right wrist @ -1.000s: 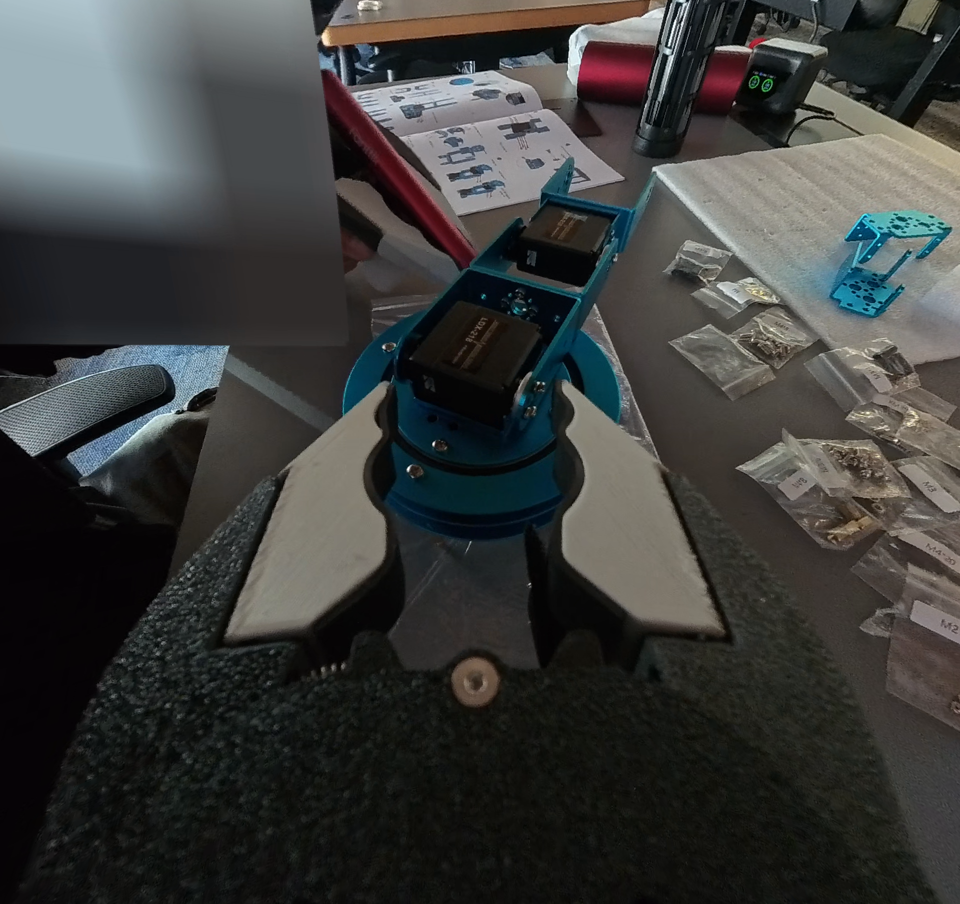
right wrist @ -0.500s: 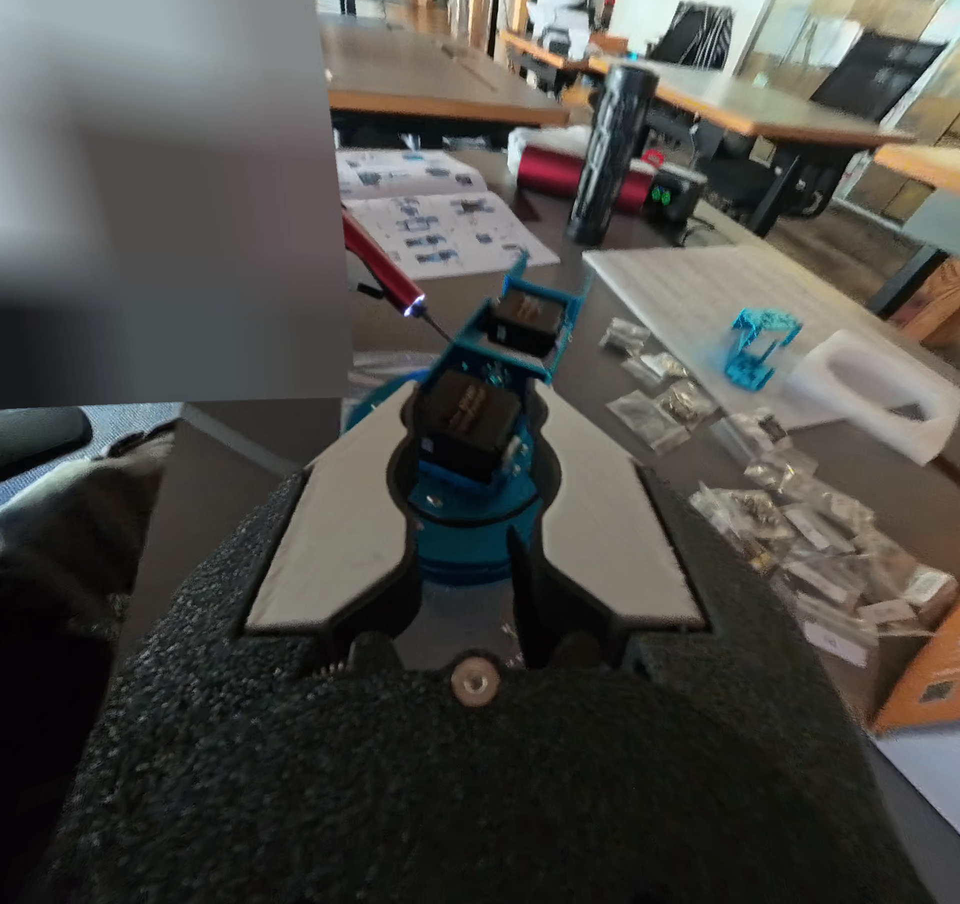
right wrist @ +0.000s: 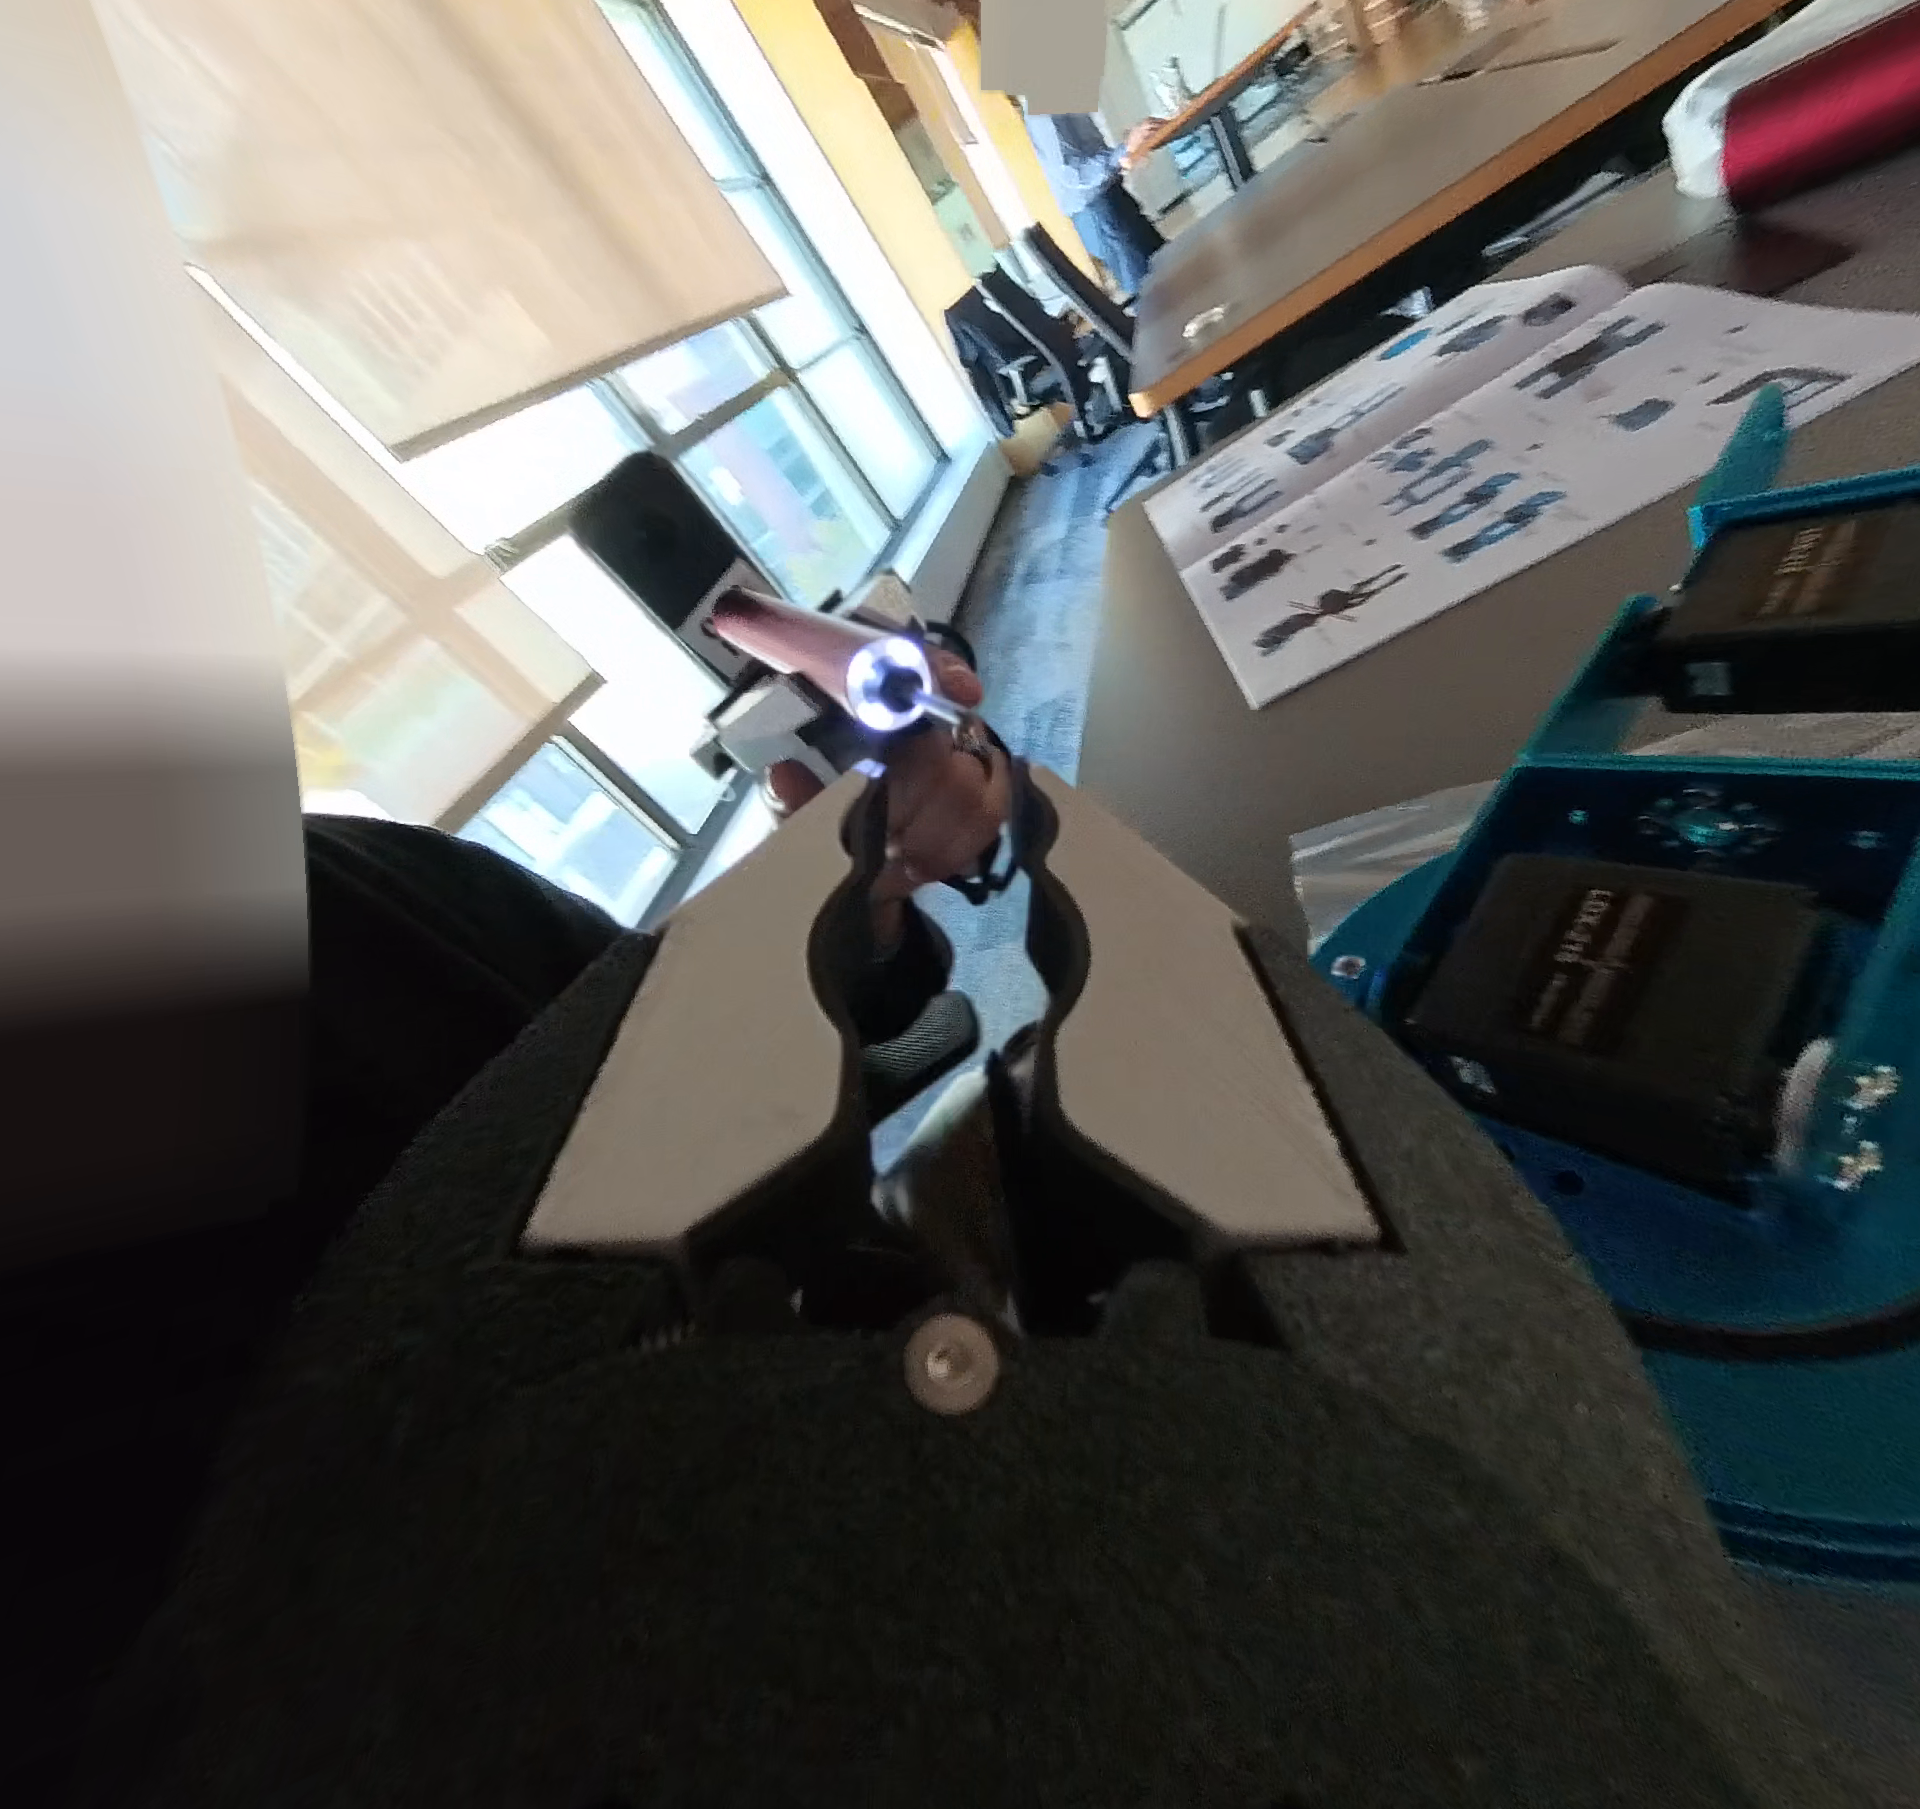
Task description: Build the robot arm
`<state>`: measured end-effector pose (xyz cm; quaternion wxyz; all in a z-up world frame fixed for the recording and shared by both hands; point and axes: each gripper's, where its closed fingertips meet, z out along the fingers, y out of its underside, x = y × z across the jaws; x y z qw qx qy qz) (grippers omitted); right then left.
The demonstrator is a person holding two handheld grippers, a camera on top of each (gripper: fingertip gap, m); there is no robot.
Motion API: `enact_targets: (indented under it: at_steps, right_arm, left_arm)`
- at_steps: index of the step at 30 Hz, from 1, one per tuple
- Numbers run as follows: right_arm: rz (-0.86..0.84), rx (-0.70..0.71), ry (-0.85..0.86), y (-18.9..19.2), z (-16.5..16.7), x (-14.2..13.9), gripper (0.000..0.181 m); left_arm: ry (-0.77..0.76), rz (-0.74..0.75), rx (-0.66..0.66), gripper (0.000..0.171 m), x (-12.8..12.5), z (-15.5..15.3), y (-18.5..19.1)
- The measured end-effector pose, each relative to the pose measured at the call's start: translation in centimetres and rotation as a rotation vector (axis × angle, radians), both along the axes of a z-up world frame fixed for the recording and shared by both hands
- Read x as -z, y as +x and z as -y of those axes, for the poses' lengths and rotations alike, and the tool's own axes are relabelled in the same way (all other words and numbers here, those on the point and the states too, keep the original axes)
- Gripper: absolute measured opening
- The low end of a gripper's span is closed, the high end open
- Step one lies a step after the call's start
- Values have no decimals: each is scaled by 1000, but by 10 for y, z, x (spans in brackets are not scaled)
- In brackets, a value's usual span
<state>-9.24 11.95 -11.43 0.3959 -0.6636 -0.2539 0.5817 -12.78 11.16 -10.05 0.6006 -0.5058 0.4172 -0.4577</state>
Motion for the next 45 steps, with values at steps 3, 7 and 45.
enact_targets:
  at_steps: [3, 7, 45]
  right_arm:
    - [-15, 0, 3, 3, 0, -1, 16]
    - [25, 36, 50, 7, -4, 1, 0]
    - [670, 438, 848, 22, -27, 21, 1]
  left_arm:
    - [10, -2, 9, 21, 1, 4, 4]
    - [-13, 0, -1, 20, 4, -1, 5]
    - [-56, -106, -38, 21, 21, -10, 7]
